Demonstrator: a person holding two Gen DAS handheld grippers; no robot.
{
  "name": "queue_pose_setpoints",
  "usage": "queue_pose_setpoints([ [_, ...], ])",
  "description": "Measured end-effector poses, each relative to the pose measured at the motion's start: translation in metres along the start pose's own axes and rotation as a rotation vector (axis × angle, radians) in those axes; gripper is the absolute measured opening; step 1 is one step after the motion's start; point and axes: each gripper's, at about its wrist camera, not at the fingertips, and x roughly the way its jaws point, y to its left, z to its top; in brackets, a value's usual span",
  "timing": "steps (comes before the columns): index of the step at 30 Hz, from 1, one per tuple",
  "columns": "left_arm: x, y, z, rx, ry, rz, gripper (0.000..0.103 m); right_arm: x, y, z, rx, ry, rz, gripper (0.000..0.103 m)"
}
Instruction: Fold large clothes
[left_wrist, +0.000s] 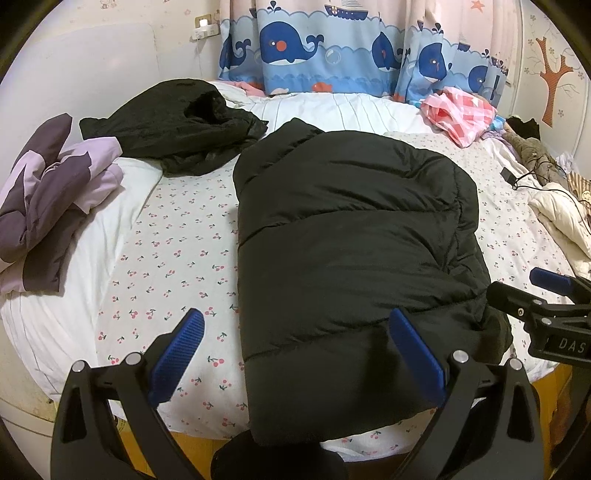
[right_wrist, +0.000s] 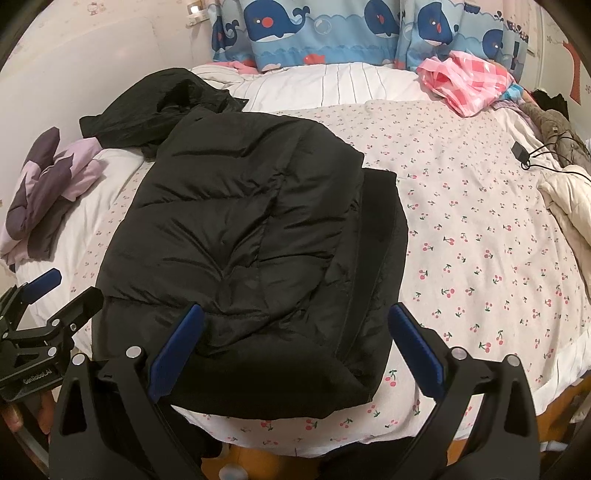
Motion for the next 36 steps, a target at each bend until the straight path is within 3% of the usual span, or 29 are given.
queue_pose_setpoints([
  [10, 0.011, 0.002, 0.003, -0.003, 0.034, 0.038, 0.096, 0.009, -0.002, 0.003, 0.005, 0.011, 0.002, 0.096],
  [36, -0.005, -0.001, 0.001, -0.001, 0.009, 0.041, 0.096, -0.005, 0.002, -0.004, 0.004, -0.010, -0.003, 0.096],
])
